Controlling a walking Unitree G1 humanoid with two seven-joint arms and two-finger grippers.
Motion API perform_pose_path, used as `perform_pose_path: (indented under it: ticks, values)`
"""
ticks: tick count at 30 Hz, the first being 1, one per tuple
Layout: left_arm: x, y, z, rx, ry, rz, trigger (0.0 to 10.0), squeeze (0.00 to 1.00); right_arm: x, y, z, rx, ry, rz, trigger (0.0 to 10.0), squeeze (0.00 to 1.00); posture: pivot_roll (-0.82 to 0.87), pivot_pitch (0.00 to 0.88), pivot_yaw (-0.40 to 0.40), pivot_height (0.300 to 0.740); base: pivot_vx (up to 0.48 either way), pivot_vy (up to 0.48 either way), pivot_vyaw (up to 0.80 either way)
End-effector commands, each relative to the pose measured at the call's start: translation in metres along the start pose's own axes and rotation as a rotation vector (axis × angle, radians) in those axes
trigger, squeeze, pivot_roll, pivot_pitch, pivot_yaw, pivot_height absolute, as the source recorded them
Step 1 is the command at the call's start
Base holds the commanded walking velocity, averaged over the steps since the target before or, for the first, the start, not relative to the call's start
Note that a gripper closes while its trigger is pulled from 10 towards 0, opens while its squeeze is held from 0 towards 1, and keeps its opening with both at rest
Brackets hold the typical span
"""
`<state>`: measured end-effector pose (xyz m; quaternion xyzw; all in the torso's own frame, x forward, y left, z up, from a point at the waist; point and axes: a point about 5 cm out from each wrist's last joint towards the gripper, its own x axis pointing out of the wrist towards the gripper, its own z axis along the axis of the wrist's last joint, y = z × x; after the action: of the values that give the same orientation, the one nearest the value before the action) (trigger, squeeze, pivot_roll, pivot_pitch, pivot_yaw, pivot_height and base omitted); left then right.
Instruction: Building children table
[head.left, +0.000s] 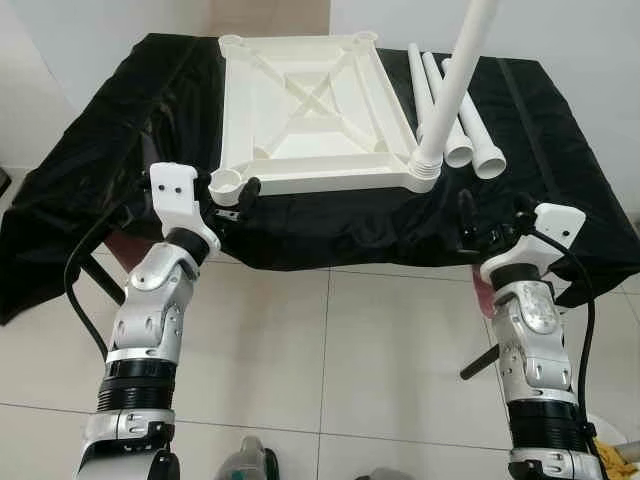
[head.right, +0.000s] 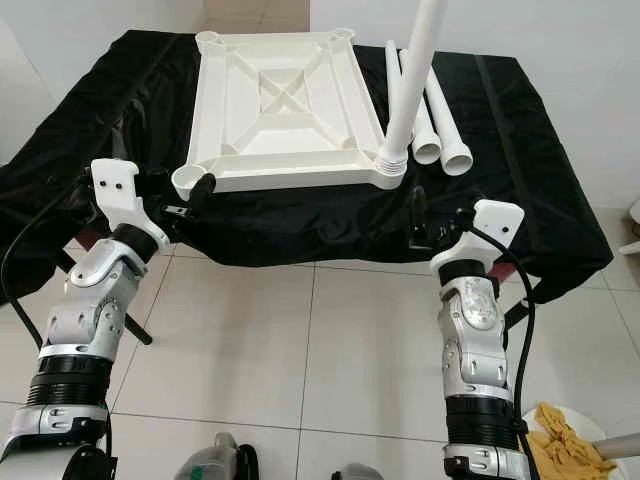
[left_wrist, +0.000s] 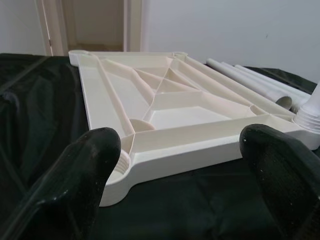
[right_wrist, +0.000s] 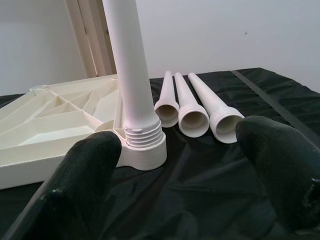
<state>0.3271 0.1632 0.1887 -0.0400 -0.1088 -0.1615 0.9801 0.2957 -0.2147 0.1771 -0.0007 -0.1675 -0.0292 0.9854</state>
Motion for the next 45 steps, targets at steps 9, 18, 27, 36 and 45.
perform_pose_path:
  ticks: [9, 18, 27, 36, 45]
  values:
    - [-0.012, 0.001, -0.010, 0.003, 0.040, 0.082, 10.0, 0.00, -0.007, -0.002, -0.001, -0.024, 0.019, 0.016, 10.0, 0.00, -0.02, 0.081, 0.036, 0.740, 0.027, 0.000, 0.00]
    - [-0.010, 0.001, -0.005, 0.004, 0.028, 0.075, 10.0, 0.00, -0.004, 0.000, 0.000, -0.034, 0.019, 0.035, 10.0, 0.00, -0.02, 0.072, 0.030, 0.740, 0.252, 0.000, 0.00]
    - [-0.010, -0.002, -0.005, 0.002, 0.025, 0.067, 10.0, 0.00, -0.004, 0.002, -0.001, -0.034, 0.023, 0.044, 10.0, 0.00, -0.02, 0.060, 0.030, 0.740, 0.271, 0.000, 0.00]
    - [-0.009, -0.004, -0.005, 0.002, 0.024, 0.060, 10.0, 0.00, -0.003, 0.002, -0.001, -0.037, 0.024, 0.052, 10.0, 0.00, -0.02, 0.053, 0.027, 0.740, 0.276, 0.000, 0.00]
    - [-0.009, -0.005, -0.005, -0.005, 0.025, 0.056, 10.0, 0.00, -0.003, 0.002, -0.002, -0.036, 0.028, 0.076, 10.0, 0.00, -0.02, 0.053, 0.029, 0.740, 0.243, 0.000, 0.00]
